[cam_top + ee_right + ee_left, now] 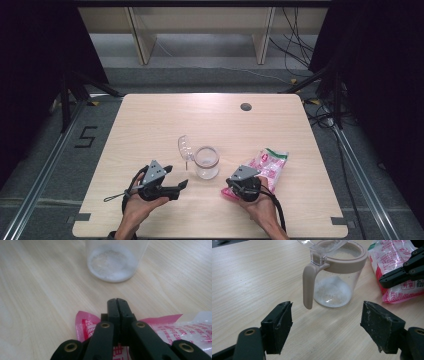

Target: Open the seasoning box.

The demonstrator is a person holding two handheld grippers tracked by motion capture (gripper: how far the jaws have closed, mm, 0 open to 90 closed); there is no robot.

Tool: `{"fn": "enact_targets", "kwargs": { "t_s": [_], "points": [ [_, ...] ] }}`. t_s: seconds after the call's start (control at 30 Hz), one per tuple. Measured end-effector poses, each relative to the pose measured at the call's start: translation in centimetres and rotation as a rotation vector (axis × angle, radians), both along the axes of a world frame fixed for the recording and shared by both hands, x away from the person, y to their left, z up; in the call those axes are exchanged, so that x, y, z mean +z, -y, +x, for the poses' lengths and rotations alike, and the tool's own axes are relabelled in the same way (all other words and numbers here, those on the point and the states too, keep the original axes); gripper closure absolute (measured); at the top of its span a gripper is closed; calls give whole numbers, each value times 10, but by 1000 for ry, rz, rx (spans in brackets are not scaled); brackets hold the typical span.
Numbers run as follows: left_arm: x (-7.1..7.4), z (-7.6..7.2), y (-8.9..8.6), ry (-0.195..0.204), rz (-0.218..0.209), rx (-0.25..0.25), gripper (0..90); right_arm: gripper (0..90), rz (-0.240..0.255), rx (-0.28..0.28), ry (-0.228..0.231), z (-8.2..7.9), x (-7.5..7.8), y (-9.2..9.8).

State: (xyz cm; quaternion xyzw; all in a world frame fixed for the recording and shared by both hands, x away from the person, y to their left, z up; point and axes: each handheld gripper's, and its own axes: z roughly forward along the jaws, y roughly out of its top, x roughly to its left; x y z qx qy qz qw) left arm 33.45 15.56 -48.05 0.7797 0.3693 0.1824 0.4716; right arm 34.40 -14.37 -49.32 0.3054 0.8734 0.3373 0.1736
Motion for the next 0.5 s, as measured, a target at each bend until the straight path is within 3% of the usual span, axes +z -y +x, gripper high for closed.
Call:
{"fn": "enact_targets", "kwargs": {
  "t_s": [0.5],
  "points": [
    [1, -1, -5, -1, -4, 7, 243, 900, -14, 31, -23, -17, 1, 19]
  ]
}}
